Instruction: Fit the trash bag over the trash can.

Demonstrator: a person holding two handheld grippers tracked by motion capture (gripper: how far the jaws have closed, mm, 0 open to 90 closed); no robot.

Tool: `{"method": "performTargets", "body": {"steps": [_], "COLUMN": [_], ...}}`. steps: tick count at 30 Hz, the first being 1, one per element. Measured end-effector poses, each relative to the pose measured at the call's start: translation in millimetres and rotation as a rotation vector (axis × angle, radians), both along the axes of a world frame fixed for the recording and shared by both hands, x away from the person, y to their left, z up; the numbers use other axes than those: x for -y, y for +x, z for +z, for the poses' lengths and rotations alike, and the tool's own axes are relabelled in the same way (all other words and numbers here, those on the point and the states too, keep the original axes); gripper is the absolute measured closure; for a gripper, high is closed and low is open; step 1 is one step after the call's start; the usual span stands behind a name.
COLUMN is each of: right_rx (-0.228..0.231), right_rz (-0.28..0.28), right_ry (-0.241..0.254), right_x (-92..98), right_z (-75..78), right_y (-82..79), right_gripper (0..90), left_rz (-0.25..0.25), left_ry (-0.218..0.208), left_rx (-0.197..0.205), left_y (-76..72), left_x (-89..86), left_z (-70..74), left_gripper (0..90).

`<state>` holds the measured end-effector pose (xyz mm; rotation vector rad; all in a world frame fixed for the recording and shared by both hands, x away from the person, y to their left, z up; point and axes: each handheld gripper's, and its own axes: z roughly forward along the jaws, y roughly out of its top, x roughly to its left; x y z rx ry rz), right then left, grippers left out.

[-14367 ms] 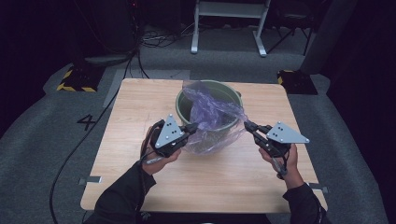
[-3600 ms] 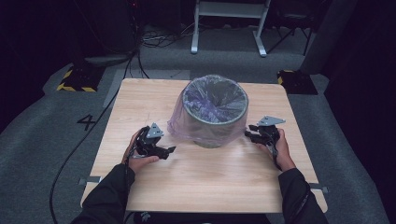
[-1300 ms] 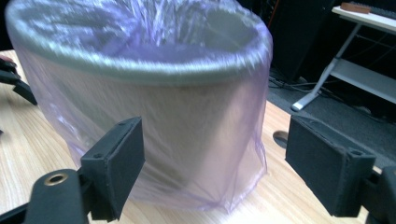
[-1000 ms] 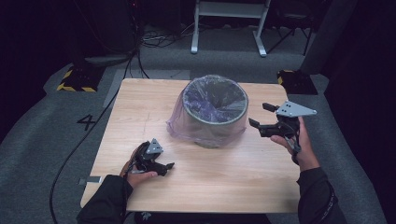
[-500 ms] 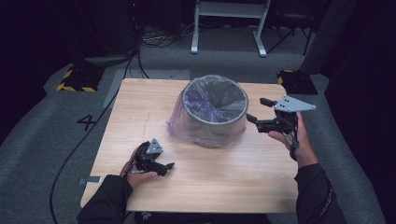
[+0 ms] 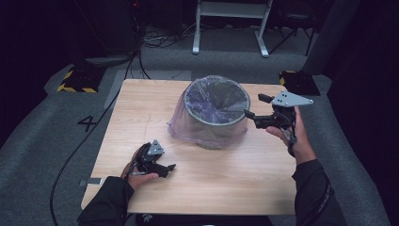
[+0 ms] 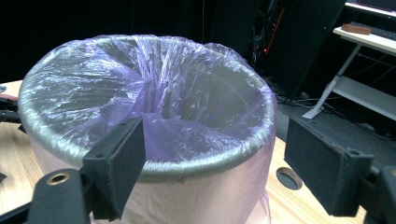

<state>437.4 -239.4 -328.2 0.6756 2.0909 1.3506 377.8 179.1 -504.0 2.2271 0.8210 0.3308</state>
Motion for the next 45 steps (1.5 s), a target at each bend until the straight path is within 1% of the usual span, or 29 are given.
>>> {"method": "performTargets", "body": {"steps": [5, 7, 12, 15, 18, 21, 27, 33, 39, 42, 45], "right_rx": [-0.01, -0.014, -0.019, -0.018, -0.02, -0.02, -0.039, -0.054, -0.073, -0.082, -0.102], "right_rz": [-0.004, 0.003, 0.011, 0.017, 0.027, 0.021, 0.021, 0.015, 0.008, 0.014, 0.021], "right_ry": [-0.005, -0.002, -0.012, -0.021, -0.019, -0.031, -0.046, -0.051, -0.07, -0.067, -0.074], "right_x": [-5.6, -8.0, -13.4, -17.8, -20.5, -22.9, -29.6, -37.1, -44.2, -47.2, -51.7], "right_z": [-1.4, -2.0, -2.2, -1.0, 1.1, 2.8, 3.7, 4.4, 4.7, 5.2, 4.5], "right_y": [5.2, 6.9, 10.7, 13.9, 15.7, 19.0, 27.2, 34.7, 41.8, 45.7, 49.9], "right_gripper": [20.3, 20.3, 20.1, 19.8, 19.5, 19.4, 19.4, 19.4, 19.4, 19.4, 19.4], "left_rz": [0.0, 0.0, 0.0, 0.0, 0.0, 0.0, 0.0, 0.0, 0.0, 0.0, 0.0], "left_ry": [0.0, 0.0, 0.0, 0.0, 0.0, 0.0, 0.0, 0.0, 0.0, 0.0, 0.0], "left_rx": [0.0, 0.0, 0.0, 0.0, 0.0, 0.0, 0.0, 0.0, 0.0, 0.0, 0.0], "left_y": [0.0, 0.0, 0.0, 0.0, 0.0, 0.0, 0.0, 0.0, 0.0, 0.0, 0.0], "left_x": [0.0, 0.0, 0.0, 0.0, 0.0, 0.0, 0.0, 0.0, 0.0, 0.0, 0.0], "left_z": [0.0, 0.0, 0.0, 0.0, 0.0, 0.0, 0.0, 0.0, 0.0, 0.0, 0.0], "left_gripper": [14.7, 14.7, 14.7, 14.7, 14.7, 14.7, 14.7, 14.7, 14.7, 14.7, 14.7]}}
